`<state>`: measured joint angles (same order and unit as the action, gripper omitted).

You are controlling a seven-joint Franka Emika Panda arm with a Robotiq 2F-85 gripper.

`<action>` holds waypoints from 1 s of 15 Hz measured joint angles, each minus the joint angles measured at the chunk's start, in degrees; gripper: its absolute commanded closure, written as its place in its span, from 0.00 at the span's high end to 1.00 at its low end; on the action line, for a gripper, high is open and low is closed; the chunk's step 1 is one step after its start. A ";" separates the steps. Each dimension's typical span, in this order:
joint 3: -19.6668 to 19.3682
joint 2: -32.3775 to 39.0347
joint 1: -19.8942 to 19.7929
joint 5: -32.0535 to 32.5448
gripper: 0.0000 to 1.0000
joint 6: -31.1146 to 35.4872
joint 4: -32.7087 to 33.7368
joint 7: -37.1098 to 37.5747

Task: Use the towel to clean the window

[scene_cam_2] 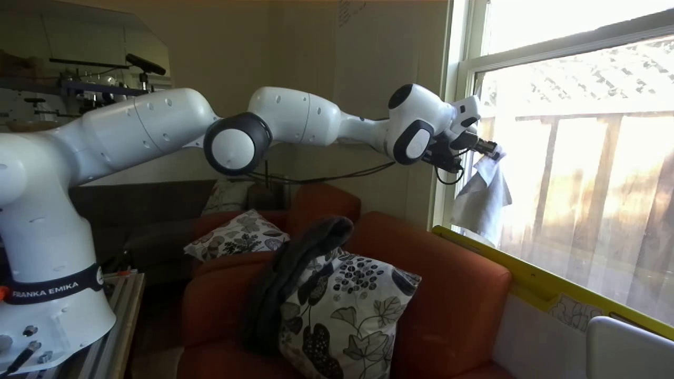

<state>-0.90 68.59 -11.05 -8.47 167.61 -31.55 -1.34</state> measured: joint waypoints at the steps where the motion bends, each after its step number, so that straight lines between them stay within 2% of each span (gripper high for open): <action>1: -3.85 0.12 0.42 0.83 0.02 -0.14 0.00 2.17; 3: -10.27 0.17 1.34 1.47 0.02 0.64 0.14 6.53; 4: -12.28 0.16 1.66 1.48 0.02 1.52 0.34 8.28; 5: -13.19 0.15 1.84 1.46 0.02 2.78 0.57 9.72; 7: -12.68 0.14 2.05 1.15 0.02 5.34 1.05 11.13; 8: -10.93 0.14 2.06 0.95 0.02 6.33 1.33 11.05; 9: -7.48 0.15 1.89 0.87 0.02 6.74 1.75 10.01; 13: 10.81 0.16 1.41 -2.52 0.02 4.36 3.43 -4.68; 14: 14.08 0.03 1.05 -2.59 0.02 2.36 3.54 -7.87; 15: 15.30 -0.16 0.60 -2.57 0.02 0.28 3.55 -9.55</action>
<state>14.40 68.43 -10.45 -11.03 167.88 -28.00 -10.89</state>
